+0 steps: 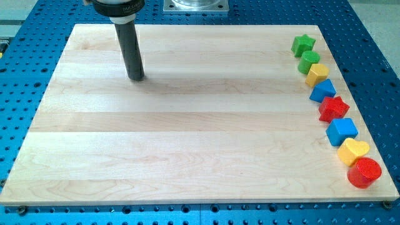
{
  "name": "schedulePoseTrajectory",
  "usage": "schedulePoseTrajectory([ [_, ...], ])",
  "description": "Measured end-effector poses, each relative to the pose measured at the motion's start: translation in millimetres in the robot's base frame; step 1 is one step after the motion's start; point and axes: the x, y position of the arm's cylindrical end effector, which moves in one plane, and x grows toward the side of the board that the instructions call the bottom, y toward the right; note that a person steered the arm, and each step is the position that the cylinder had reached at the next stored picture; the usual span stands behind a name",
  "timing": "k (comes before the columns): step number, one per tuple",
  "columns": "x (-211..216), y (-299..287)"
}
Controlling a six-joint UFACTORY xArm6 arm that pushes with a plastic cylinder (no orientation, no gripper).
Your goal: Move the green star to the bottom left corner of the board
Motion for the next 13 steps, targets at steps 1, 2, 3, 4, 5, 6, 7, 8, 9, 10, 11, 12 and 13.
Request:
schedulePoseTrajectory([
  [1,0.0,0.0],
  [2,0.7,-2.1],
  [3,9.4,-3.3],
  [4,-30.2,23.5],
  [5,-49.1,67.8],
  [6,-60.5,142.0],
  [7,-89.7,170.1],
  [8,-104.1,170.7],
  [9,-105.4,176.7],
  [10,-105.1,176.7],
  [11,-105.2,205.6],
  [12,-104.4,232.1],
  [13,-104.4,232.1],
])
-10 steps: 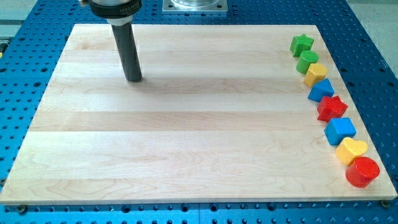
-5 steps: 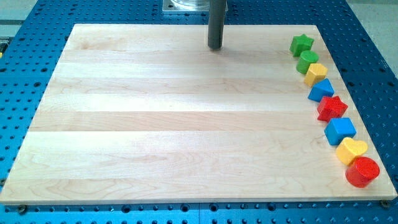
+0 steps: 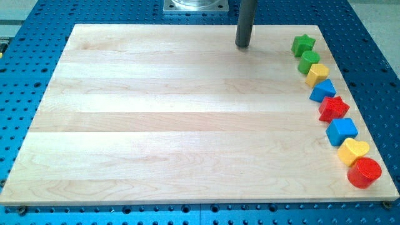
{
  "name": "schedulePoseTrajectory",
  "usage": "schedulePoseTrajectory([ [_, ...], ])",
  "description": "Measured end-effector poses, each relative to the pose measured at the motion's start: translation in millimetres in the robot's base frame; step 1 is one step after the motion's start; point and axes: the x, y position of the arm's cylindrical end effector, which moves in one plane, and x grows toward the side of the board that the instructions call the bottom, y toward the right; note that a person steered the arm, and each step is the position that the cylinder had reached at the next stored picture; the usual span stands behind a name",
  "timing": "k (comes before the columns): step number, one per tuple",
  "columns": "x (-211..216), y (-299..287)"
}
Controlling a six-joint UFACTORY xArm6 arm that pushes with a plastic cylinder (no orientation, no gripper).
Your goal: Move the green star to the bottom left corner of the board
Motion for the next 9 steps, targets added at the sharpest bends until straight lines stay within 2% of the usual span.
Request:
schedulePoseTrajectory([
  [1,0.7,0.0],
  [4,-20.5,185.4],
  [5,12.0,167.1],
  [6,15.3,107.1],
  [7,35.9,63.6],
  [8,53.8,86.7],
  [9,91.5,50.2],
])
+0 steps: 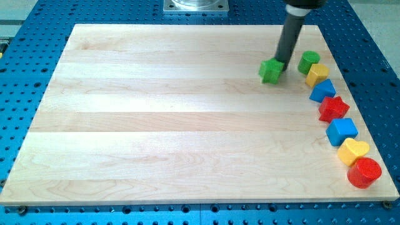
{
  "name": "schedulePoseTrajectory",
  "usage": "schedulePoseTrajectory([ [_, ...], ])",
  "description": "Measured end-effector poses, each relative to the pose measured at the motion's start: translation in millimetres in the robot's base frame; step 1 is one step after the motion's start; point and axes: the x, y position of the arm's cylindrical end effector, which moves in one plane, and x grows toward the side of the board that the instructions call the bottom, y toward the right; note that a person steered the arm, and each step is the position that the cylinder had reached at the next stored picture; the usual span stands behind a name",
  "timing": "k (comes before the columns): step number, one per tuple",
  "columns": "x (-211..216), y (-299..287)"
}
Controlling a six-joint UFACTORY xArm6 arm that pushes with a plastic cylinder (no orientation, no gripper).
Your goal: Move the green star to the bottom left corner of the board
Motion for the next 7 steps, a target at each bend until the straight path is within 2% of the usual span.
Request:
schedulePoseTrajectory([
  [1,73.0,-38.3],
  [2,103.9,-56.6],
  [3,103.5,-156.6],
  [4,78.4,-121.5],
  [5,91.2,-160.3],
  [6,79.3,-194.2],
  [7,68.1,-200.4],
])
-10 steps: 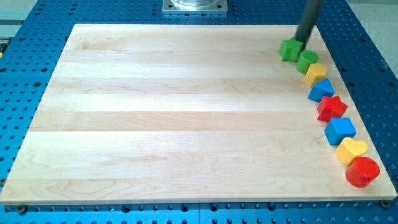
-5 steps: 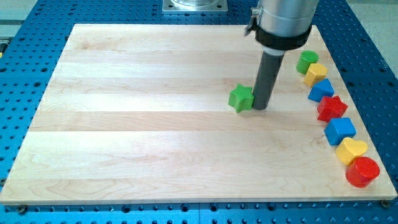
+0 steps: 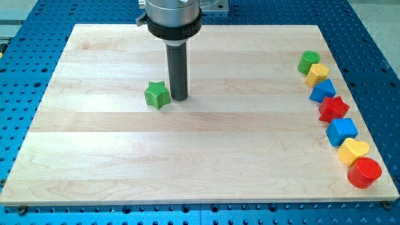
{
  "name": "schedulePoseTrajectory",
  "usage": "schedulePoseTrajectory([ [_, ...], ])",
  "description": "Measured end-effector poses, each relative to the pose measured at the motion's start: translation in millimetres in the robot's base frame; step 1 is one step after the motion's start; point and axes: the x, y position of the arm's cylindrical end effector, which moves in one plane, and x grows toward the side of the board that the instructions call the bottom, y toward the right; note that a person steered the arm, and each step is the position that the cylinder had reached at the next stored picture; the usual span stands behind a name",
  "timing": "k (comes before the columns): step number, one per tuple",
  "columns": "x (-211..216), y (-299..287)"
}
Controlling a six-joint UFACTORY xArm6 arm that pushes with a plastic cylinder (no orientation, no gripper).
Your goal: Move the green star to the bottom left corner of the board
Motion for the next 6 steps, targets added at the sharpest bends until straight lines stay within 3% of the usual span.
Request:
schedulePoseTrajectory([
  [1,30.1,-79.3],
  [2,8.5,-82.5],
  [3,24.8,-115.6],
  [4,84.9,-117.8],
  [6,136.2,-137.9],
])
